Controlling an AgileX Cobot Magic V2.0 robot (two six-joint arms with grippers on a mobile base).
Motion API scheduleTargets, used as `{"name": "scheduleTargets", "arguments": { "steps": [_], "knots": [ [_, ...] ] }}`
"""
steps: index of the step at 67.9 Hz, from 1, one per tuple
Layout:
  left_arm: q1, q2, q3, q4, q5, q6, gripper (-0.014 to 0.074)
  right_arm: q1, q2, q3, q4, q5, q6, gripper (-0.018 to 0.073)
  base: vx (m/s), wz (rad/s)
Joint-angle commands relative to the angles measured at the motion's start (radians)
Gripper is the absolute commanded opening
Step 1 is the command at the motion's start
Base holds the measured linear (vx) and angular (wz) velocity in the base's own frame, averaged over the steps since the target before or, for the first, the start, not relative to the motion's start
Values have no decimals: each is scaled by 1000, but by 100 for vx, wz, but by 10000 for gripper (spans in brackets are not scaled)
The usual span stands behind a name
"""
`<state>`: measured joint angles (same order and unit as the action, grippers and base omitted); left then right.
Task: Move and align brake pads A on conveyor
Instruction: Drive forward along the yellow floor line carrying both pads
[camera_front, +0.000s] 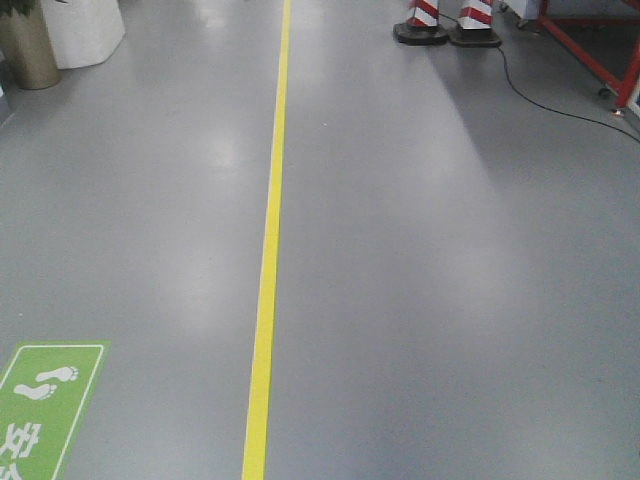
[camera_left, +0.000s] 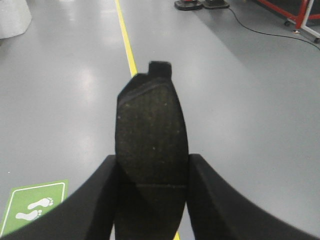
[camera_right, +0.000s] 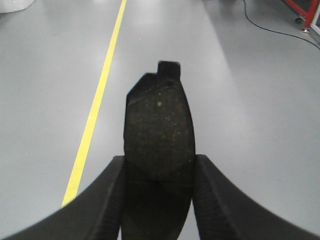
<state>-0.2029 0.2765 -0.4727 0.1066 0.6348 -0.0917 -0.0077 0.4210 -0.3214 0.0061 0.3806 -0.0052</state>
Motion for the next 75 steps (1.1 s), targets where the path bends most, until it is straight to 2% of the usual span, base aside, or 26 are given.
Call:
{"name": "scheduleTargets", "arguments": {
  "steps": [1,34,75],
  "knots": [
    [-3,6,-29,3,-93,3,-6,-4,2,-33,-6,-91,-5,-4,21,19],
    [-3,6,-29,3,-93,3,-6,-4,2,-33,-6,-91,-5,-4,31,13],
    [-3,6,-29,3,-93,3,-6,-4,2,-33,-6,-90,-5,-4,44,6]
  ]
}}
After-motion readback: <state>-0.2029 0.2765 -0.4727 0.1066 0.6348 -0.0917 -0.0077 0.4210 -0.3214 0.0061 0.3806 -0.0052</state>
